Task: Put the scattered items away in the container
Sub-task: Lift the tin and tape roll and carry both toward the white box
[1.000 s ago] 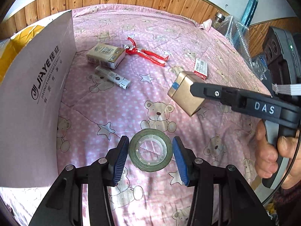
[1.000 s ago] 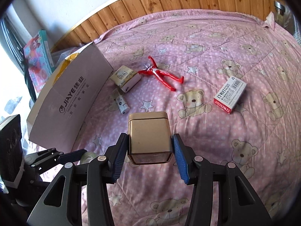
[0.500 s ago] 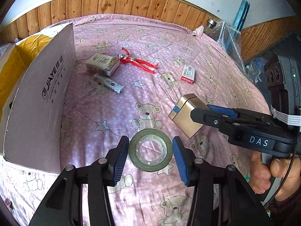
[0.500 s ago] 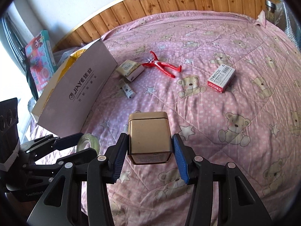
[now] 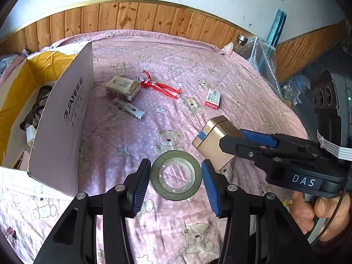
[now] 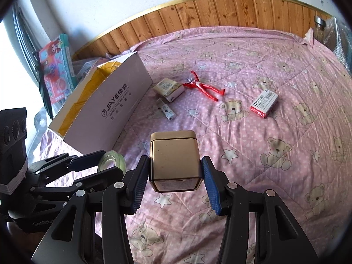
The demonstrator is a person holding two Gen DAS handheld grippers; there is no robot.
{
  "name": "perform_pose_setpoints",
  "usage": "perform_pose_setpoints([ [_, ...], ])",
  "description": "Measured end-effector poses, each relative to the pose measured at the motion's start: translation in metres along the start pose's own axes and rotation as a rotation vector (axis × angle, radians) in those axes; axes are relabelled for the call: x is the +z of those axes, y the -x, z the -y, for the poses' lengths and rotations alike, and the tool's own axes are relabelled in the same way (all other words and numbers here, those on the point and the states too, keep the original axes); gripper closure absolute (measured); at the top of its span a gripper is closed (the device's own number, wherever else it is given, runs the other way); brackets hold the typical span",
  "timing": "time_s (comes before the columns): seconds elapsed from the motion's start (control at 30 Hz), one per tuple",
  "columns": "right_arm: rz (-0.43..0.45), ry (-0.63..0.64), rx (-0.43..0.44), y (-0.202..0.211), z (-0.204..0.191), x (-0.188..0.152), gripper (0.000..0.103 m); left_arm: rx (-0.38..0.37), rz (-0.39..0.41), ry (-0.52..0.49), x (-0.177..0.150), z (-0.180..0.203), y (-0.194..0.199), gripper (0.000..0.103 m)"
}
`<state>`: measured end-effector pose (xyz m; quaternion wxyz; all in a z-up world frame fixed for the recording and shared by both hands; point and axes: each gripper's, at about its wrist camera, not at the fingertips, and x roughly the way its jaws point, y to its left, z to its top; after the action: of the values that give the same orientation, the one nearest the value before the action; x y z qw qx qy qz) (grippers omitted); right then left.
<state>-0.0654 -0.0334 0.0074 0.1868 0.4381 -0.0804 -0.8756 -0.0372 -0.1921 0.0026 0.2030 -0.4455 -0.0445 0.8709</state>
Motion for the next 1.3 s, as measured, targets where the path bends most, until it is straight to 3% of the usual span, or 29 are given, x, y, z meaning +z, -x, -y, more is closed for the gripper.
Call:
perform_pose_setpoints([
  [0.43,0.046,0.037,0.002,0.026,-0.024,0.004,0.052,-0.024,0.064,0.011,0.004,0.000,0.028,0.054],
  [1.3,0.113,0.164,0.031,0.045,-0.091,0.042,0.053,-0.043,0.248,0.119,0.039,-0.047,0.099,0.054],
])
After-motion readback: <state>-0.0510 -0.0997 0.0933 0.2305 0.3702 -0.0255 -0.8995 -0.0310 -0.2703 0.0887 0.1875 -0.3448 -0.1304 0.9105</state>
